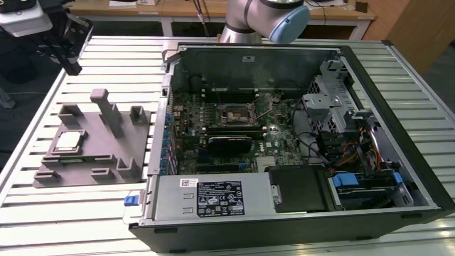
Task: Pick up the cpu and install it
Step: 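Reach for the cpu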
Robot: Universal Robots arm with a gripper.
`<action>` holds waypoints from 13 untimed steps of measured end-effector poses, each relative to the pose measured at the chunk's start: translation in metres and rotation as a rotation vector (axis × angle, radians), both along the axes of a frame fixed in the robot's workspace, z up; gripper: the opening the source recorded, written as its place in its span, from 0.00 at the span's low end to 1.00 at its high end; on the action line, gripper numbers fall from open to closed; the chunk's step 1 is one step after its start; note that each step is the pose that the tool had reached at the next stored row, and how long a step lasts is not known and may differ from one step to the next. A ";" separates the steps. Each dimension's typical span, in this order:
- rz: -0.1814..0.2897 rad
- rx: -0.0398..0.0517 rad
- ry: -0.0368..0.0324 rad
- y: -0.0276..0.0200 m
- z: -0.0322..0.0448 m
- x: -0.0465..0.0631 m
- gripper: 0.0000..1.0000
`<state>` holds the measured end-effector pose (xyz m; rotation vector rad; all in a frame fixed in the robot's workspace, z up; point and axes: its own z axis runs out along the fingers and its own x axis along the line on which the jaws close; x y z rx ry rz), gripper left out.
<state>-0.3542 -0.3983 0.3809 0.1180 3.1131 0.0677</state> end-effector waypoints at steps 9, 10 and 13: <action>0.000 -0.0001 0.0002 0.0001 -0.0011 -0.026 0.11; 0.000 -0.0001 0.0002 0.0000 -0.0013 -0.029 0.11; 0.000 0.0000 0.0001 0.0000 -0.0017 -0.038 0.11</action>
